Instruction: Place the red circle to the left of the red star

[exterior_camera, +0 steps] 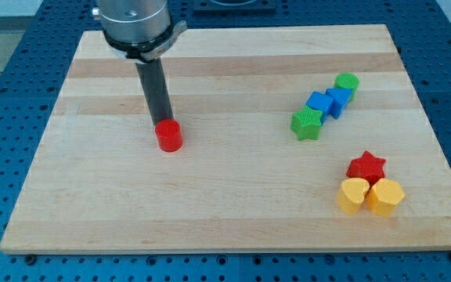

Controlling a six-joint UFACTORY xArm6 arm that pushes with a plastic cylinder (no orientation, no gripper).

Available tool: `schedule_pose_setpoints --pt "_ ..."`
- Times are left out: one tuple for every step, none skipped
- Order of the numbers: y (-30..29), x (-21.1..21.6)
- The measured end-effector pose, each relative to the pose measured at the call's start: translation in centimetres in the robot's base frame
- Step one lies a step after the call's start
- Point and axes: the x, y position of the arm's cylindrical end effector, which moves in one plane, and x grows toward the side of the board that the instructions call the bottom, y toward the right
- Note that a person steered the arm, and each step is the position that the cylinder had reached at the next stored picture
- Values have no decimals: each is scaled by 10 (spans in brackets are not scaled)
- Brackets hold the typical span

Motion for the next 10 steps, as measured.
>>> schedule_pose_setpoints --pt "-17 16" --pt "23 42" --pt "80 59" --pt "146 67" --pt "136 40" --pt "139 3" --pt "195 15" --pt "193 40" --pt "177 40" --pt "137 40"
